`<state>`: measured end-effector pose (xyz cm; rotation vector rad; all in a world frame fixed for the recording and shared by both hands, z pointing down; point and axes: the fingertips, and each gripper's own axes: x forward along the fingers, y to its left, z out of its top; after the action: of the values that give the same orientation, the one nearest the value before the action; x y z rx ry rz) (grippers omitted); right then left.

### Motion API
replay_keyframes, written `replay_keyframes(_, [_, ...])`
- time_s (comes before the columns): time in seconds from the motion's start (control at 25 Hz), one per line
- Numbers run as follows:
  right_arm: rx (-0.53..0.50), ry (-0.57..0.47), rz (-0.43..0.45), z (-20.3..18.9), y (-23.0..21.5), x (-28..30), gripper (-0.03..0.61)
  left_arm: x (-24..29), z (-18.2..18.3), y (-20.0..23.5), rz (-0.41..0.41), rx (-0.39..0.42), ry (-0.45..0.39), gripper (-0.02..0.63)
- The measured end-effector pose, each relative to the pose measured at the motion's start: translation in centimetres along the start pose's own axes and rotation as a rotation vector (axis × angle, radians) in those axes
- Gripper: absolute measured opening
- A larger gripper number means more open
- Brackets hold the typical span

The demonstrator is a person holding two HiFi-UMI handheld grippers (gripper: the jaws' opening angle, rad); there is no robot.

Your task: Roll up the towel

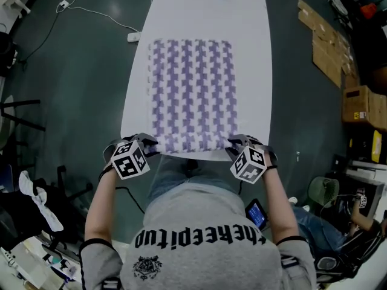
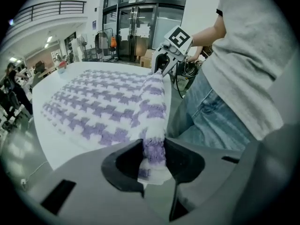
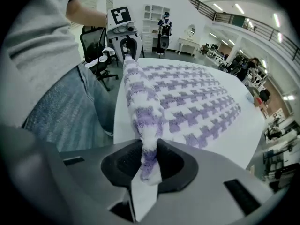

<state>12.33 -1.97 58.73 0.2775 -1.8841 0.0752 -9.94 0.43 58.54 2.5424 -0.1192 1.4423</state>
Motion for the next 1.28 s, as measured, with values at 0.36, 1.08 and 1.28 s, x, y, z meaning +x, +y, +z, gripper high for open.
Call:
replay_keyframes(0.36, [0.124, -0.047, 0.061, 0.4, -1.6, -0.8, 0.098, -0.4, 0.7, 1.1, -0.036, -0.060, -0.037, 0.141])
replay_keyframes(1.08, [0.199, -0.084, -0.054, 0.9, -4.2, -0.4, 0.107, -0.9, 0.6, 4.7, 0.093, -0.180, -0.074, 0.141])
replay_keyframes(1.28, [0.213, -0.067, -0.079, 0.5, -4.3, 0.7, 0.107, 0.0, 0.2, 5.2, 0.116, -0.184, -0.053, 0.141])
